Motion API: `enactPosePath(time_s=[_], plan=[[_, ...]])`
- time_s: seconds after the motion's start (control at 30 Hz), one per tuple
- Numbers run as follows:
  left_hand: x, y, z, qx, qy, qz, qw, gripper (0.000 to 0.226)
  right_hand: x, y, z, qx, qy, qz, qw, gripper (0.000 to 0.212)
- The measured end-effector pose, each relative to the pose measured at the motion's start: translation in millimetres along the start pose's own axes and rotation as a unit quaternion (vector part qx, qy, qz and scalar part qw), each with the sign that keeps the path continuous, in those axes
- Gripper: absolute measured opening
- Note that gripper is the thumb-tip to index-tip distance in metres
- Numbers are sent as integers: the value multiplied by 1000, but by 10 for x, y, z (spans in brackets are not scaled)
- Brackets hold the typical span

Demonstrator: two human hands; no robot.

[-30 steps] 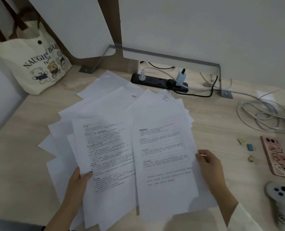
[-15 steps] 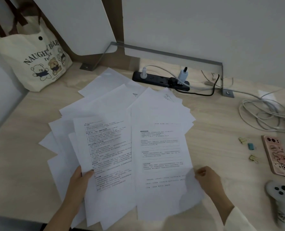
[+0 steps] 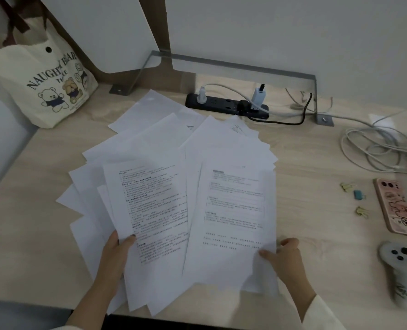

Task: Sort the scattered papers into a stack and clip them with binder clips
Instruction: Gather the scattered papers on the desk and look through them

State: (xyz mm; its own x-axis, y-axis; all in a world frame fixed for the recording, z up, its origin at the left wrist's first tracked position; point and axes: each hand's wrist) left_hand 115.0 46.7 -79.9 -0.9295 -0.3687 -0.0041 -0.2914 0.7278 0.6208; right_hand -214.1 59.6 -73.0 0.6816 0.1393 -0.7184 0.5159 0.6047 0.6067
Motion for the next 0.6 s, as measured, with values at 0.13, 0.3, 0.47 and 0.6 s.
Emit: enactPosePath(time_s=[0.13,0.3,0.47,0.6], plan=[[8,1,-7,-6,4,0,1000,37,2,39,-12,-46,96,-33,994,16],[-25,-13,-2,-17,1,-4,1000,33,-241,200,169,-184,-89,-93,975,12],[-27,10,-26,-28,41,6,999,30,-250,356,535,-205,-168,21,964,19],[-20,30,-32,-33,54,-5,998,29,222,354,774,-248,-32,82,965,23]])
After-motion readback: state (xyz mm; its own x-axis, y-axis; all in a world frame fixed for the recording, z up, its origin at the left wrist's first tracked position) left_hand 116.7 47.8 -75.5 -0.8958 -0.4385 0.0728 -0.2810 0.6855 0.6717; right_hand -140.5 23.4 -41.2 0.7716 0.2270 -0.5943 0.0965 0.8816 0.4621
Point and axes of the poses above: each hand's wrist, its own y-axis away from the middle knuckle, its own x-axis out of the palm, z = x × y, and after that the axes turned 10 degrees about y, right-handed
